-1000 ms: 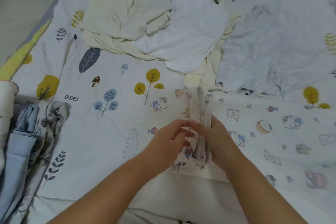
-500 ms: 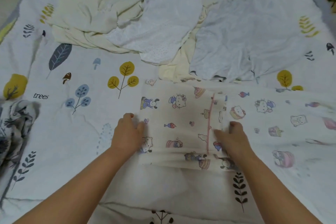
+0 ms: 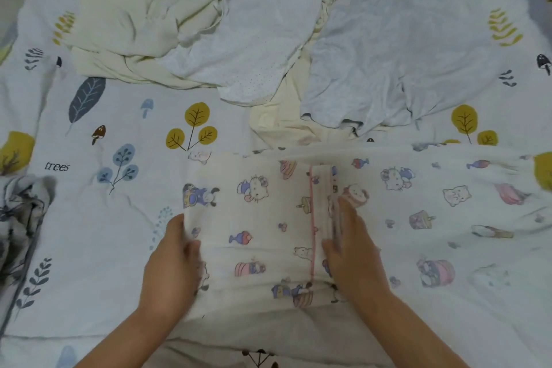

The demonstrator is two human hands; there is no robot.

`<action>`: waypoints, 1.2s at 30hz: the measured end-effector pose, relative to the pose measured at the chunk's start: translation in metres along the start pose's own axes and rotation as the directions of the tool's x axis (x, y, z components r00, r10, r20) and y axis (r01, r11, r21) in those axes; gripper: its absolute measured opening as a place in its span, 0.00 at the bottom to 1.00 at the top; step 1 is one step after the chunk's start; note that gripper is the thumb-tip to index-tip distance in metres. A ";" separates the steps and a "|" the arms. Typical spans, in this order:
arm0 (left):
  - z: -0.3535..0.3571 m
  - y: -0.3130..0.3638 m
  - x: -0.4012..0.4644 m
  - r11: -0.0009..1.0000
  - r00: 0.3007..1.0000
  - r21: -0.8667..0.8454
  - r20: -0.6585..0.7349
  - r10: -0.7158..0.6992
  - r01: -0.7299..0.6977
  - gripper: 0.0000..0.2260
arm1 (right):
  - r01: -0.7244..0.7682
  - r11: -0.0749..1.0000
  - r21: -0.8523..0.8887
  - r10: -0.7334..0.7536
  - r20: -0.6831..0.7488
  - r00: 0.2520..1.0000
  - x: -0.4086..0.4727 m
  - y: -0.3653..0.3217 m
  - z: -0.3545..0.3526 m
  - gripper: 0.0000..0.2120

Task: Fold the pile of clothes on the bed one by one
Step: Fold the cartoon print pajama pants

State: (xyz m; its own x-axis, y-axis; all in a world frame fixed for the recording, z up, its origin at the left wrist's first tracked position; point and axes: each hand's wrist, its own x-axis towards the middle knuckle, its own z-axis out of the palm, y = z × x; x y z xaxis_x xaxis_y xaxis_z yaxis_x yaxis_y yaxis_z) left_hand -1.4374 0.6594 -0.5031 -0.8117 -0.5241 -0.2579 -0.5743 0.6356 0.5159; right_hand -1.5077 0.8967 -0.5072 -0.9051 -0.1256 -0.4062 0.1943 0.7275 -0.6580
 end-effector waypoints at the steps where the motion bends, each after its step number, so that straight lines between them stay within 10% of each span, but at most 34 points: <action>1: 0.001 -0.003 -0.001 0.998 0.998 0.030 0.027 -0.060 0.059 0.16 | -0.021 0.999 -0.038 0.022 0.030 0.999 0.000 0.000 0.006 0.32; 4: 0.008 0.003 0.005 0.978 0.990 0.171 0.056 -0.130 0.119 0.24 | -0.088 0.992 -0.086 0.088 -0.007 0.996 0.006 -0.007 0.011 0.32; 9: 0.034 0.040 0.013 0.905 0.953 0.313 0.003 0.302 -0.287 0.26 | 0.102 0.962 -0.254 -0.150 -0.177 0.973 0.016 -0.008 0.007 0.25; 13: 0.068 0.047 0.009 0.810 0.902 0.417 0.313 0.297 -0.412 0.34 | -0.084 0.920 -0.382 0.017 -0.174 0.985 0.031 0.008 -0.005 0.26; 16: 0.086 0.030 0.007 0.789 0.889 0.447 0.376 0.261 -0.421 0.36 | 0.037 0.871 -0.489 -0.162 -0.216 0.963 0.032 0.009 -0.005 0.31; 20: 0.083 0.027 0.006 0.773 0.875 0.444 0.389 0.289 -0.453 0.34 | 0.217 0.742 -0.634 -0.156 0.152 0.976 0.027 0.032 0.002 0.32; 23: 0.080 0.027 0.008 0.767 0.869 0.444 0.398 0.294 -0.463 0.36 | 0.227 0.772 -0.594 -0.154 0.172 0.973 0.027 0.044 -0.005 0.31; 26: 0.079 0.030 0.007 0.772 0.871 0.437 0.391 0.298 -0.461 0.38 | 0.069 0.935 -0.349 -0.180 -0.298 0.937 0.020 0.047 -0.035 0.26; 30: 0.078 0.032 0.004 0.786 0.879 0.433 0.386 0.279 -0.440 0.41 | -0.354 0.910 0.216 0.385 -0.756 0.529 0.015 0.090 -0.106 0.23; 33: 0.078 0.034 0.001 0.803 0.888 0.426 0.380 0.259 -0.417 0.43 | -0.440 0.603 0.665 0.797 -0.491 0.351 0.019 0.126 -0.142 0.28; 36: 0.075 0.037 -0.002 0.827 0.896 0.409 0.382 0.228 -0.385 0.41 | -0.294 0.269 0.917 0.899 -0.130 0.419 0.027 0.139 -0.157 0.18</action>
State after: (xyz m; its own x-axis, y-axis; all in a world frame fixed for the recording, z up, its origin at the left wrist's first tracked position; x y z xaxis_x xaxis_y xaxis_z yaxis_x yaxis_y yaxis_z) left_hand -1.4647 0.7263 -0.5449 -0.8988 -0.1079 -0.4249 -0.2059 0.9596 0.1918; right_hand -1.5646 1.1006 -0.5102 -0.2535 0.6889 -0.6791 0.6651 -0.3857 -0.6395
